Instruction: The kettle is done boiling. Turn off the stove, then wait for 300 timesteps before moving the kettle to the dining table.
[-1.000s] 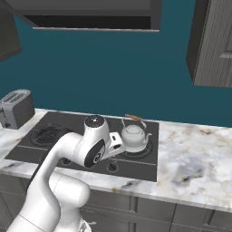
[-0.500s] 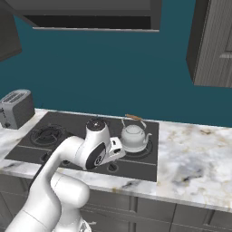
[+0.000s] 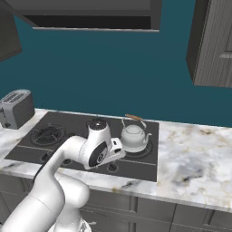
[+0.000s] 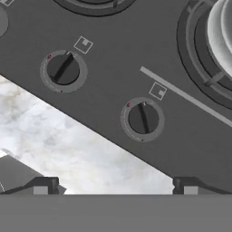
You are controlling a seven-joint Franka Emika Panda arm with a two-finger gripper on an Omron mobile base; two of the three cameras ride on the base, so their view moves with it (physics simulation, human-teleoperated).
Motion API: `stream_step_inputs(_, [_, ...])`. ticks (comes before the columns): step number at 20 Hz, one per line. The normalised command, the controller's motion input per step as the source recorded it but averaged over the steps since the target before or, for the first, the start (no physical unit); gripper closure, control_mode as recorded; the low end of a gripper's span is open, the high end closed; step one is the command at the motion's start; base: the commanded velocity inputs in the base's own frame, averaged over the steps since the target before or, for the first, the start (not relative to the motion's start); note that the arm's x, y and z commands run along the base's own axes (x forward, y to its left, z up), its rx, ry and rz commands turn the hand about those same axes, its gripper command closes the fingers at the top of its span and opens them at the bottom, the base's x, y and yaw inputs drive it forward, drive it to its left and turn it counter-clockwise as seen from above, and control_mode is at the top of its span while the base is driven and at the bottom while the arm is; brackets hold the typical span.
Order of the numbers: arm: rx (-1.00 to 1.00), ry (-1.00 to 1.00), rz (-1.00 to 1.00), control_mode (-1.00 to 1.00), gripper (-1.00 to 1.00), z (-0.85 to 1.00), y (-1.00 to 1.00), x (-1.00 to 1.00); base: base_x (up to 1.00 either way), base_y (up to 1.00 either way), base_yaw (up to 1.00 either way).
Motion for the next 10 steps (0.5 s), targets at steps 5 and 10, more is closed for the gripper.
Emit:
stream_step_inputs(5, [0.0, 0.03, 0.0, -1.0, -1.0, -0.22, 0.0, 0.18, 0.0, 0.0, 0.0])
stream_step_inputs(10, [0.0, 0.01, 0.0, -1.0, -1.0, -0.23, -0.01, 0.18, 0.0, 0.0, 0.0])
